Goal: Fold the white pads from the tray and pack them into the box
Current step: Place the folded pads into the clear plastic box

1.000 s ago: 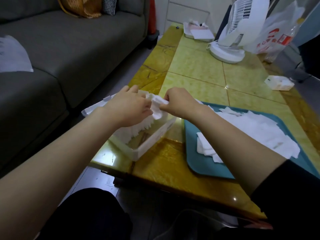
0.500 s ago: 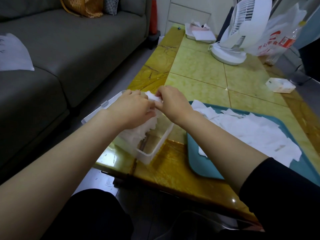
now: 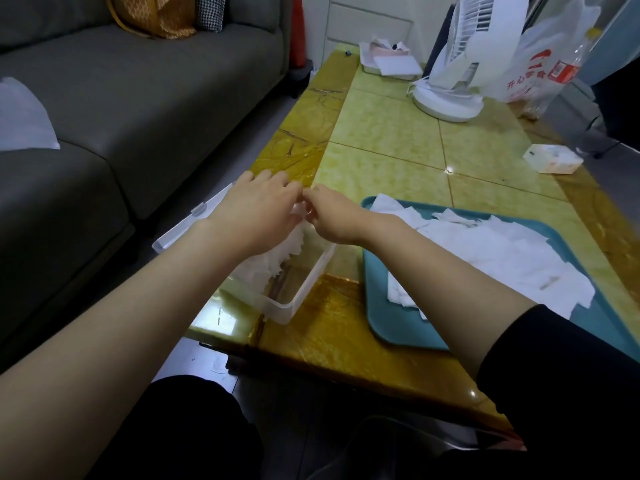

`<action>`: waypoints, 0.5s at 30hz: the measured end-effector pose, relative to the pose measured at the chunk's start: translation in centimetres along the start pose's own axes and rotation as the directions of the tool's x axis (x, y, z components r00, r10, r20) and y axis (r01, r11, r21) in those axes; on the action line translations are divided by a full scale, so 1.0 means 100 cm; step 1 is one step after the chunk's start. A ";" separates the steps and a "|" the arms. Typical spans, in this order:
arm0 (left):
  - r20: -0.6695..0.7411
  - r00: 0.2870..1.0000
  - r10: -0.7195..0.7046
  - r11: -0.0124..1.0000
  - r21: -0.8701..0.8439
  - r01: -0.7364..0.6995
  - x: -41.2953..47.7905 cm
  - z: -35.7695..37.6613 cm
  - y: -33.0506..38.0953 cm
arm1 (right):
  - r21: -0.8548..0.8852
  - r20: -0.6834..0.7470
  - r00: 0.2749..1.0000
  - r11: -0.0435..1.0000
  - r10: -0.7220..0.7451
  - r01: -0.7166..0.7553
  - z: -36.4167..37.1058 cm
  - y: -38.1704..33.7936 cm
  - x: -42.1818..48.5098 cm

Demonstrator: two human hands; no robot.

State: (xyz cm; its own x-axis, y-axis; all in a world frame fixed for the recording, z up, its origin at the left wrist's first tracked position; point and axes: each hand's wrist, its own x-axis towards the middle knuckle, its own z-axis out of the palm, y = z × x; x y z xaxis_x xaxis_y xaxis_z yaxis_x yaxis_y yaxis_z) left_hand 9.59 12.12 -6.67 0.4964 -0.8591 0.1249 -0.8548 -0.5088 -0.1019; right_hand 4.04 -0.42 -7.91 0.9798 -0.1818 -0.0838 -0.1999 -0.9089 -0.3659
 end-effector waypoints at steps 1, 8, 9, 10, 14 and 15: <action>-0.005 1.000 0.002 1.000 0.006 -0.002 0.000 -0.001 0.001 | -0.004 0.022 1.000 1.000 -0.008 0.008 -0.001 -0.001 -0.001; 0.008 1.000 -0.017 0.999 0.048 0.017 0.000 -0.008 0.014 | 0.268 -0.293 0.950 0.963 0.108 -0.027 -0.014 0.012 -0.031; -0.024 1.000 -0.009 1.000 0.018 0.009 0.000 -0.012 0.023 | 0.276 -0.394 0.910 0.961 0.127 -0.015 -0.018 0.018 -0.042; -0.060 0.998 -0.001 1.000 -0.026 0.000 0.000 -0.016 0.033 | 0.265 -0.465 0.873 0.964 0.146 -0.019 -0.021 0.026 -0.053; -0.151 0.987 0.054 0.978 -0.190 -0.083 0.000 -0.023 0.081 | 0.191 -0.475 0.840 0.963 0.262 -0.192 -0.026 0.064 -0.097; -0.146 0.986 0.078 0.973 -0.204 -0.107 0.001 -0.021 0.096 | 0.147 -0.408 0.860 0.952 0.305 -0.268 -0.025 0.076 -0.109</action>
State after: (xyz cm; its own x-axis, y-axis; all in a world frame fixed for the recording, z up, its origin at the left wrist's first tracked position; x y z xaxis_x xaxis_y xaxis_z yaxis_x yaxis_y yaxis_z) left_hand 1.13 7.27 -5.59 0.4008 -0.8786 0.2598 -0.9159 -0.3916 0.0885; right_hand -8.09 -6.31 -7.42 0.7859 -0.5870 0.1943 -0.4544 -0.7614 -0.4623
